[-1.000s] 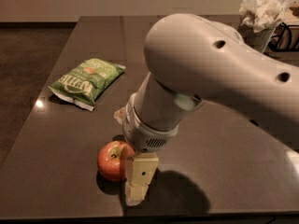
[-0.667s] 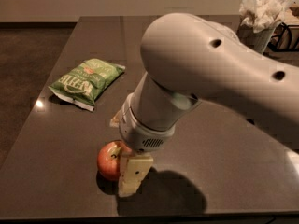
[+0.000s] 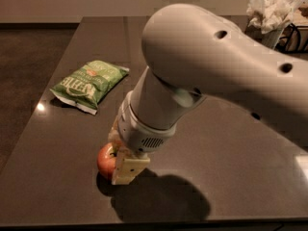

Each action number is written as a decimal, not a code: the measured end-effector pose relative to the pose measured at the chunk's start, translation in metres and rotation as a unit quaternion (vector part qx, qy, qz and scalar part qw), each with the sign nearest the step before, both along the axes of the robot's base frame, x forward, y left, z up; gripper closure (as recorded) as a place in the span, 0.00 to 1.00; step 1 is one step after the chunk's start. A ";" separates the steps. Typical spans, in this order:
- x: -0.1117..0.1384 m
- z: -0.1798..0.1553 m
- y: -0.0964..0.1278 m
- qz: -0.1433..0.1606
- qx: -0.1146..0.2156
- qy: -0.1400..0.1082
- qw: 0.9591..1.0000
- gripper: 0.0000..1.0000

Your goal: Move apple near green jalapeno chip bag

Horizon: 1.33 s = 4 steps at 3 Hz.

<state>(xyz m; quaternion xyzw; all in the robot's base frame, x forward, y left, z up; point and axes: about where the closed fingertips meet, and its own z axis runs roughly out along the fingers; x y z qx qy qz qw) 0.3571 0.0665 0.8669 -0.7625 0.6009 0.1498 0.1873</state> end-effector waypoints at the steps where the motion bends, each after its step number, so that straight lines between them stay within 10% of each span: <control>1: 0.023 0.014 0.009 -0.022 0.005 -0.007 1.000 0.88; 4: 0.120 0.019 0.050 -0.108 0.020 -0.037 0.993 1.00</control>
Offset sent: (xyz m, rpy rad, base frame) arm 0.1193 0.0479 0.0339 0.0443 -0.0779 -0.2475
